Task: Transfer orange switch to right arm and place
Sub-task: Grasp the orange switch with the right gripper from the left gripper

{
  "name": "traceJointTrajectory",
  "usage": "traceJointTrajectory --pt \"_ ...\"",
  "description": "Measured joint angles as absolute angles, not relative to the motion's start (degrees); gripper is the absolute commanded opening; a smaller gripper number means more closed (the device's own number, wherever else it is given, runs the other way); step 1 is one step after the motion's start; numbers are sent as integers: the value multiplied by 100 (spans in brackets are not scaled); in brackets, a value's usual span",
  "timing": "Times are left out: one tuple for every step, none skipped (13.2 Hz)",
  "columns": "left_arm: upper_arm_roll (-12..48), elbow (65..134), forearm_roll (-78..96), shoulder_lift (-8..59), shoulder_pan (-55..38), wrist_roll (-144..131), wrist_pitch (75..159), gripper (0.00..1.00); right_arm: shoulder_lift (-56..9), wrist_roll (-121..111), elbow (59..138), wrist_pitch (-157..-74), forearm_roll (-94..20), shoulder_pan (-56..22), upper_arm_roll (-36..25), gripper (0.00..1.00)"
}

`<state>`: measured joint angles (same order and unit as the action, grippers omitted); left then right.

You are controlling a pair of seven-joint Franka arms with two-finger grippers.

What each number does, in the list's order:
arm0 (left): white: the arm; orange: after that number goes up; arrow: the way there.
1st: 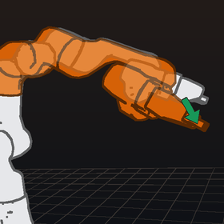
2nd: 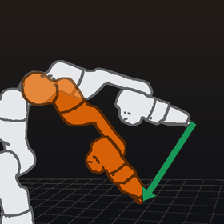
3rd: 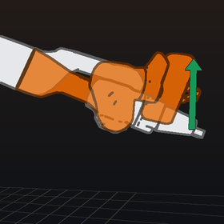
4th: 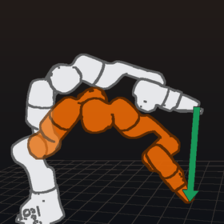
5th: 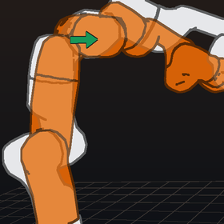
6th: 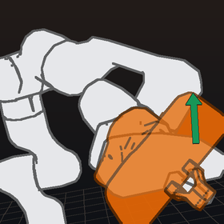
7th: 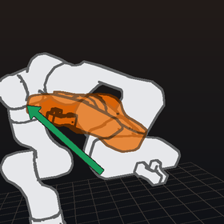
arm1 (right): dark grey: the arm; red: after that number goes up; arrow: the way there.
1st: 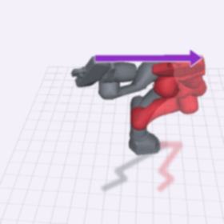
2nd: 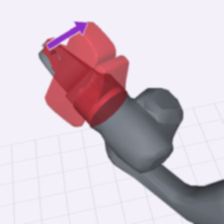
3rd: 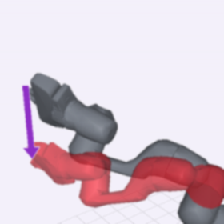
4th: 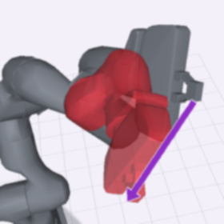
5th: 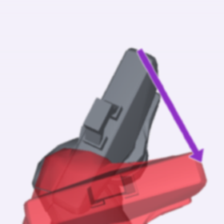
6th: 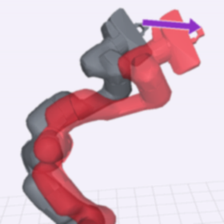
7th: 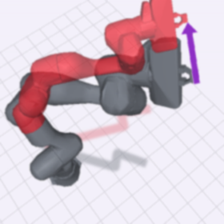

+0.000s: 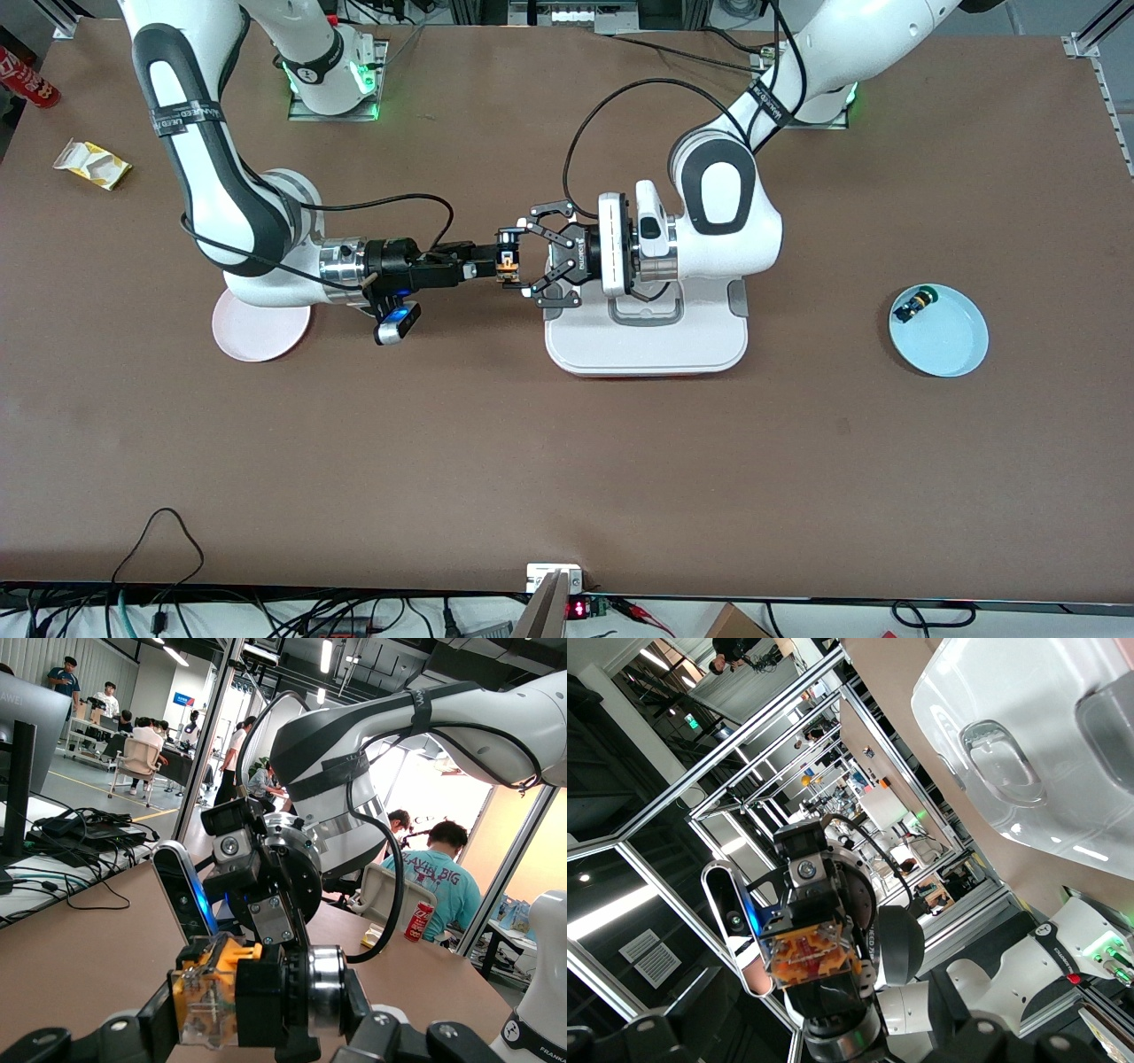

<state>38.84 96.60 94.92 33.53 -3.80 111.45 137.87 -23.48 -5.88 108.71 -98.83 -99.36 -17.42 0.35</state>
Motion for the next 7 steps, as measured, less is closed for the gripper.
traceJointTrajectory --pt "3884 9662 9492 3353 -380 11145 13787 22 -2348 -588 10867 -9890 -9937 -1742 42 100" --pt "3884 9665 9492 3353 -380 11145 13787 22 -2348 -588 10867 -9891 -9937 -1742 46 100" --pt "3884 9667 9492 3353 -380 11145 13787 22 -2347 -589 10866 -9892 -9937 -1742 48 100" --pt "3884 9668 9492 3353 -380 11145 13787 22 -2346 -590 10865 -9893 -9937 -1742 49 99" --pt "3884 9669 9492 3353 -379 11145 13787 22 -2346 -595 10865 -9895 -9937 -1745 53 97" --pt "3884 9670 9492 3353 -377 11145 13787 22 -2346 -600 10865 -9903 -9937 -1755 61 97" --pt "3884 9670 9492 3353 -377 11145 13787 22 -2346 -602 10865 -9914 -9937 -1767 68 97"
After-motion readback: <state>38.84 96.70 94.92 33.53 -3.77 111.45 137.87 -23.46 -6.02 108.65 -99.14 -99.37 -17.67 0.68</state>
